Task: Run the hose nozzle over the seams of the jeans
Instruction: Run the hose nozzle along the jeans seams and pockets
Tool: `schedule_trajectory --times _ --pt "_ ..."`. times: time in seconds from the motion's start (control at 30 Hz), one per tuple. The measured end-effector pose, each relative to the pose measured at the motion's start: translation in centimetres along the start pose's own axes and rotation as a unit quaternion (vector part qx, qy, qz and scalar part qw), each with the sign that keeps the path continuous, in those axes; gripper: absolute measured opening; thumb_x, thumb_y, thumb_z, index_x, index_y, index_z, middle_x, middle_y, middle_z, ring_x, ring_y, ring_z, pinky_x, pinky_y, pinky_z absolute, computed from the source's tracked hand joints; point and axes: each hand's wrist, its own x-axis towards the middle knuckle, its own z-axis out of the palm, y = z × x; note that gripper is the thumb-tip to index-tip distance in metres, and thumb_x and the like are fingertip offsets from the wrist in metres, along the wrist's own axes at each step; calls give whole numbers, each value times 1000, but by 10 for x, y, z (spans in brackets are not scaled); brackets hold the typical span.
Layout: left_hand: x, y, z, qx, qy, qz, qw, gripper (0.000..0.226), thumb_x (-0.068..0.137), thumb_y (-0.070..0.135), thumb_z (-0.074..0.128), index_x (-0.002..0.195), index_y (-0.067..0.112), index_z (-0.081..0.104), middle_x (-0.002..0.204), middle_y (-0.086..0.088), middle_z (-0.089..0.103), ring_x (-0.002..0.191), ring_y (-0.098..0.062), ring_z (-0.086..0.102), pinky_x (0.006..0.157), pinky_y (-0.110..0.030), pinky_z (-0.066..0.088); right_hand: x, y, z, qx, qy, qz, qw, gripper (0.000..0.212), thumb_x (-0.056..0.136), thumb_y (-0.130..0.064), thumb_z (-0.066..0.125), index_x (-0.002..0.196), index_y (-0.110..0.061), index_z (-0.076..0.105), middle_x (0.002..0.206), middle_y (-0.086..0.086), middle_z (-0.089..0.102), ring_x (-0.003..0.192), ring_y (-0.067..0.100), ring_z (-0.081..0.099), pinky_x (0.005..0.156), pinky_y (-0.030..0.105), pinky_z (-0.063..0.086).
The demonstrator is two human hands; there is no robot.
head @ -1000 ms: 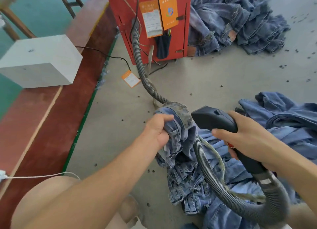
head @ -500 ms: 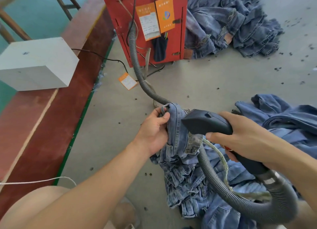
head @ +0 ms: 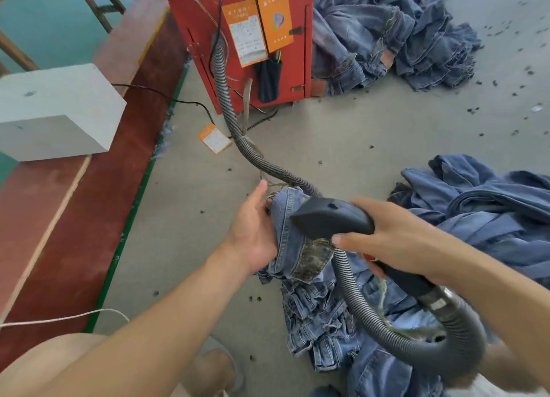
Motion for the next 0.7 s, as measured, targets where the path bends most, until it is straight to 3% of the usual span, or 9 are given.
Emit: schedule_trajectory --times 0.07,0.23,0.4,0.47,0.53,0.6,0.7 --pt "2 -5 3 46 34 1 998 53 106 48 48 128 5 69 129 -21 70 108 -32 72 92 -42 58 9 0 9 6 22 0 1000 13 92 -34 73 97 -29 63 61 11 65 46 24 58 48 37 54" --pt "2 -6 -6 93 94 -20 991 26 99 12 51 116 3 68 107 -20 71 90 -32 67 86 -42 55 22 13 -1 121 127 64 982 17 95 -25 72 104 -16 62 61 7 57 52 26 55 52 38 52" --pt "-1 -7 -16 68 70 -30 995 25 99 -1 44 114 0 64 105 -22 69 90 -32 66 89 -45 54 11 17 -15 74 55 45 995 12 92 -29 75 90 -33 64 59 4 60 49 24 58 48 32 51" --pt "-4 -9 -13 83 44 -28 995 30 99 -4 43 125 1 58 116 -25 63 97 -33 64 91 -45 53 10 13 -7 38 0 38 999 12 91 -30 75 89 -37 65 59 3 62 48 23 59 47 31 52" --pt "-5 -14 -11 99 24 -18 995 40 98 -11 41 131 8 54 125 -27 58 105 -36 61 92 -46 54 14 12 3 21 -9 37 999 12 91 -30 75 98 -31 66 59 4 63 48 23 60 48 34 54" --pt "-5 -16 -10 121 28 -1 992 45 95 -19 40 133 3 50 130 -32 59 110 -41 62 97 -53 52 21 15 7 27 49 44 997 14 93 -27 74 103 -23 64 58 3 63 46 21 58 46 32 52" --pt "-3 -15 -17 154 71 27 985 76 92 -26 44 156 12 27 143 -30 55 116 -44 61 104 -61 48 26 20 -6 122 130 83 981 15 95 -21 72 105 -16 62 58 3 58 47 23 55 47 32 50"
